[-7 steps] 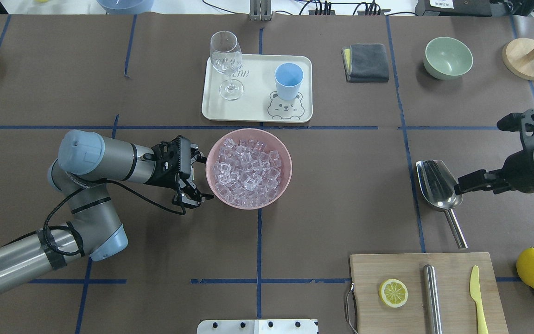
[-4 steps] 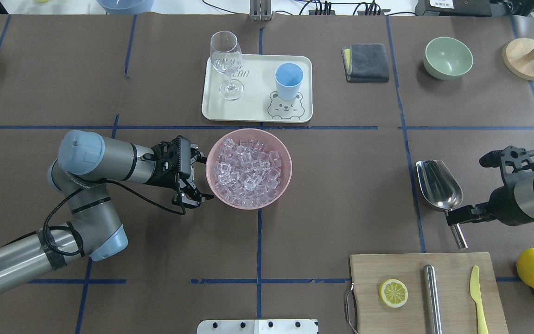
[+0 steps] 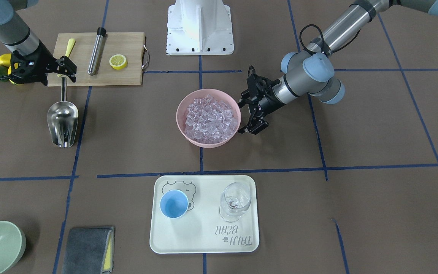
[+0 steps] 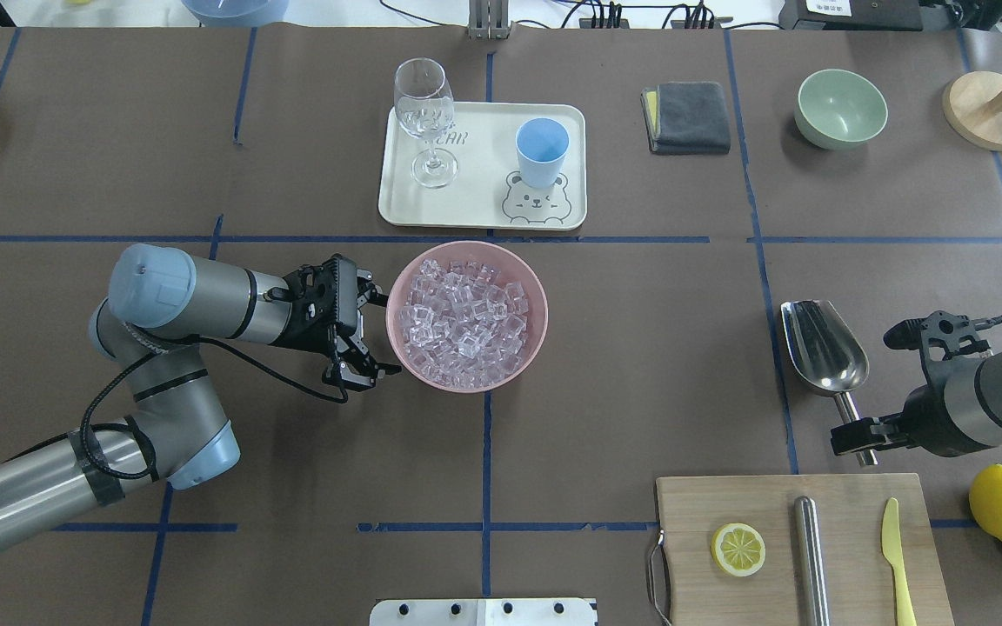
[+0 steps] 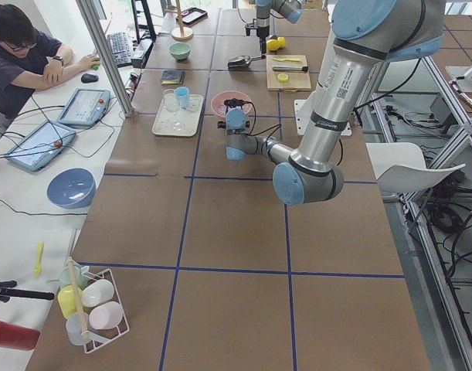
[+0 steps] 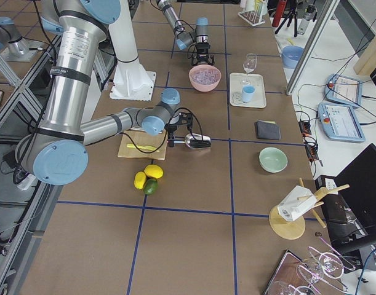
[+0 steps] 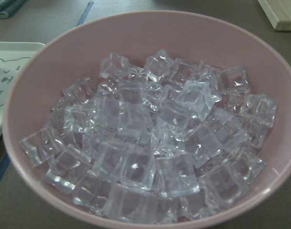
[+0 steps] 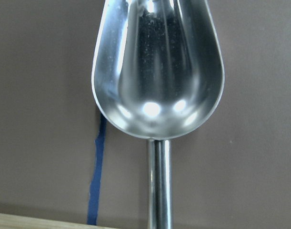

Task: Put ice in cup with scoop
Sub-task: 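Reach the right gripper to the metal scoop and grasp its handle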

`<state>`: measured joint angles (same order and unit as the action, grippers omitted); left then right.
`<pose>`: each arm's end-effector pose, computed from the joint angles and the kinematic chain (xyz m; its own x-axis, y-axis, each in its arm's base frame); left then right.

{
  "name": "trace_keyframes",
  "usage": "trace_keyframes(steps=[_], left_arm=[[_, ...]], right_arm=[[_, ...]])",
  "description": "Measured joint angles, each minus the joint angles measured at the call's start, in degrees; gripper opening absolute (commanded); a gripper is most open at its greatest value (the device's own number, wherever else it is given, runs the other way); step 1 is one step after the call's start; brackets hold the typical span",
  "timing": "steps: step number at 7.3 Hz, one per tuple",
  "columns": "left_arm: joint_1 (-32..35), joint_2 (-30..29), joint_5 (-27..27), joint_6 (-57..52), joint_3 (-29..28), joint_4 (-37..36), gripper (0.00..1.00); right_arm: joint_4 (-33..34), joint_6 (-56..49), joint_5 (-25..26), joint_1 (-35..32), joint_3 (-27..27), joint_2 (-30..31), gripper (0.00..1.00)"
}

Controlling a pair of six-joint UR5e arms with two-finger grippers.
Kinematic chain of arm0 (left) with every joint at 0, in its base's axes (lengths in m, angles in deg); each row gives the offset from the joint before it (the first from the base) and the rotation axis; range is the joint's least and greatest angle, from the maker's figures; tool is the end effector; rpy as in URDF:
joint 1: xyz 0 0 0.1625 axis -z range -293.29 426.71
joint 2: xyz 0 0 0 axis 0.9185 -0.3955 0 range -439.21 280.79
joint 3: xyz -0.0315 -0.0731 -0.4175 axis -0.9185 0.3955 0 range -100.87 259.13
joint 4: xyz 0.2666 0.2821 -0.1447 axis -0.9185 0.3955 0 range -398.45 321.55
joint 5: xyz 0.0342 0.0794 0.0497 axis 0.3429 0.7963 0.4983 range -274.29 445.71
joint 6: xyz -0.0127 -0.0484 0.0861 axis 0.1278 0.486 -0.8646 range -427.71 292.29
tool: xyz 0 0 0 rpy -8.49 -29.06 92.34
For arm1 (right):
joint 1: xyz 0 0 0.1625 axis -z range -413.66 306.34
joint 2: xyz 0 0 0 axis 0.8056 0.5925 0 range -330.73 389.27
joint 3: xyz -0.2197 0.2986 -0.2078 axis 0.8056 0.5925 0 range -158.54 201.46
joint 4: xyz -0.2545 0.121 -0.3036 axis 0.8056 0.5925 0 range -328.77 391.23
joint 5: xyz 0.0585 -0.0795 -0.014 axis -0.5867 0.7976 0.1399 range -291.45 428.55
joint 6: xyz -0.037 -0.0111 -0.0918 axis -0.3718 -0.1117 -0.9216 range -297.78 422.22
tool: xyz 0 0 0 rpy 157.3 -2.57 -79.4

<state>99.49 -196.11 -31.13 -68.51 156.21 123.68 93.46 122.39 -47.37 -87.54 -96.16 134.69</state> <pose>0.5140 -0.4362 0.3534 0.1037 0.9945 -0.0167 -0.0585 0.0229 0.9980 -0.2856 -0.2999 0.4940 0.6855 -0.0788 0.7238 0.0839 0.9960 0.0290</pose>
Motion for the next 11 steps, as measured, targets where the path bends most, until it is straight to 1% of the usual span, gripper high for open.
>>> trace_keyframes(steps=[2, 3, 4, 5, 6, 7, 11], left_arm=[[0.0, -0.01, 0.0, 0.0, 0.0, 0.02, 1.0], [0.0, -0.05, -0.02, 0.0, 0.0, 0.02, 1.0], [0.0, -0.06, -0.04, 0.0, 0.0, 0.02, 1.0], [0.0, -0.04, -0.05, 0.0, 0.0, 0.02, 1.0], [0.0, -0.01, -0.05, 0.0, 0.0, 0.03, 1.0], [0.0, -0.02, -0.05, 0.0, 0.0, 0.03, 1.0], [0.0, -0.01, -0.05, 0.0, 0.0, 0.03, 1.0]], right_arm=[[-0.01, 0.63, 1.63, 1.16, 1.3, -0.4, 0.89], [-0.01, 0.68, 2.17, 1.47, 1.98, -0.75, 0.84], [-0.01, 0.69, 2.43, 1.68, 2.3, -1.25, 0.68], [-0.01, 0.72, 2.56, 1.89, 2.42, -1.79, 0.4], [0.05, 0.73, 2.61, 2.0, 2.45, -2.02, 0.17], [0.19, 0.72, 2.63, 2.01, 2.47, -2.08, 0.0], [0.42, -0.13, 2.52, 1.22, 1.95, -1.77, 0.0]])
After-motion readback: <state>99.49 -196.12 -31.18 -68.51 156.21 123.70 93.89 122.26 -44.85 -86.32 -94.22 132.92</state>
